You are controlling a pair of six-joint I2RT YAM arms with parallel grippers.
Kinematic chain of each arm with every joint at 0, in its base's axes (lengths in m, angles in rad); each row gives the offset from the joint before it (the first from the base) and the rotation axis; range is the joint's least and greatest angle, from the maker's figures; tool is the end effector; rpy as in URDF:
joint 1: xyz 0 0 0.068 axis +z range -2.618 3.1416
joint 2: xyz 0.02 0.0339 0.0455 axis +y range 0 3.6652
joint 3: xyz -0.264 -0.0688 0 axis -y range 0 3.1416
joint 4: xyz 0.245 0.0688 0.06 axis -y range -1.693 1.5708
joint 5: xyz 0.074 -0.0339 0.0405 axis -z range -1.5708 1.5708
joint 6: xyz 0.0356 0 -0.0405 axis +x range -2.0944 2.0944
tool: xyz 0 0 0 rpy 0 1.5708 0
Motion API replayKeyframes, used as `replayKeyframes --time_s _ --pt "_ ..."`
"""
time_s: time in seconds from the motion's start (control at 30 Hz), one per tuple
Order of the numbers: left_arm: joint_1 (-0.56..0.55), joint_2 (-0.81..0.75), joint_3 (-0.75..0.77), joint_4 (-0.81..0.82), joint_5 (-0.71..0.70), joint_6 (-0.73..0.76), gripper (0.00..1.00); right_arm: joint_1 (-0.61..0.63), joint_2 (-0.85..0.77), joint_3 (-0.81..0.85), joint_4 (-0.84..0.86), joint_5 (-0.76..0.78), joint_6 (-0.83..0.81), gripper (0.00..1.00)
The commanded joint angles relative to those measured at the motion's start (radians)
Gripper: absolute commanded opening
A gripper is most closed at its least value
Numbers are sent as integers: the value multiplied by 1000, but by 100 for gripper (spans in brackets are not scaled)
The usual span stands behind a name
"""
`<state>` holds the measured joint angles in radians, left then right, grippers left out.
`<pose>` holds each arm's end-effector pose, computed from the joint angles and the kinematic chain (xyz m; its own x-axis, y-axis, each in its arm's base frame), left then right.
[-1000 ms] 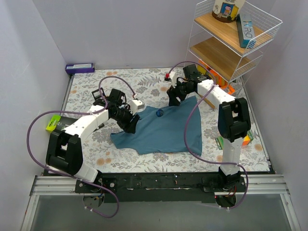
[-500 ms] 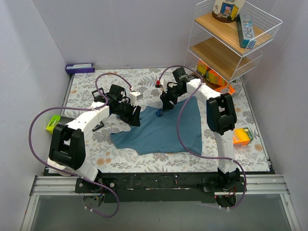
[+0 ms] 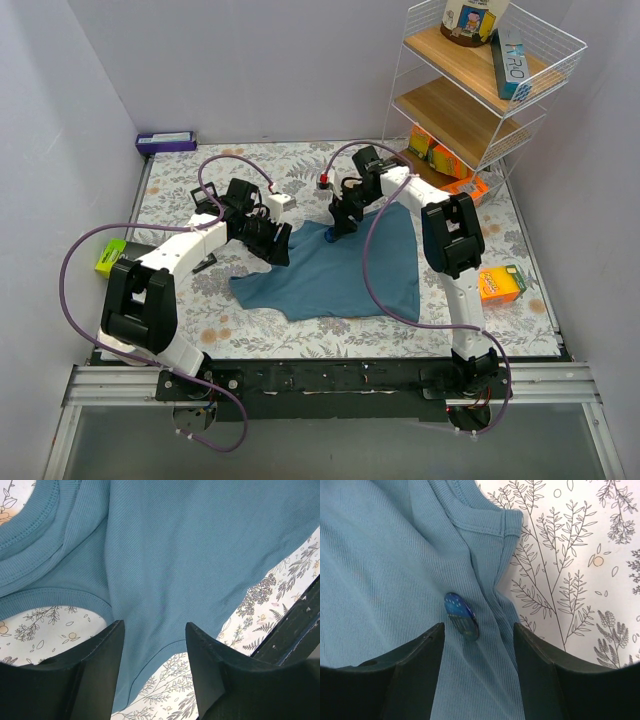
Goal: Remove the brooch from the garment
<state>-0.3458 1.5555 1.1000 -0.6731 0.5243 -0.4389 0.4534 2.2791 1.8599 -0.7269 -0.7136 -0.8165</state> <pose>0.2830 -0.1209 0.2288 -0.9801 -0.0379 -0.1951 0.0867 0.8017 -0.5914 0.4227 0.2319 0.1771 -0.1429 -0.6825 -0.7168 -0.9897 0.0936 0.1081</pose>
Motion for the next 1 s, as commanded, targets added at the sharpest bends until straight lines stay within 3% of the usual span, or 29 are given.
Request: replayKeyframes --time_s 0.0,0.23,0.37,0.57,0.67,0.83,0.97 --pt "7 -41 3 1 -3 16 52 5 16 45 4 -26 0 64" --pt "5 -31 6 3 0 22 52 10 20 47 0 -46 5 54" --pt "5 -20 12 15 13 26 51 11 16 41 -15 -63 5 38" --pt "5 18 40 29 32 40 51 16 -6 -14 -17 -89 31 34" --pt "7 29 52 26 36 46 51 19 -4 -25 -22 -93 36 25" --pt "5 18 40 20 37 55 51 21 -1 -19 -20 -89 46 20" --pt "1 -12 26 30 46 103 49 18 -29 -36 -14 -93 94 1"
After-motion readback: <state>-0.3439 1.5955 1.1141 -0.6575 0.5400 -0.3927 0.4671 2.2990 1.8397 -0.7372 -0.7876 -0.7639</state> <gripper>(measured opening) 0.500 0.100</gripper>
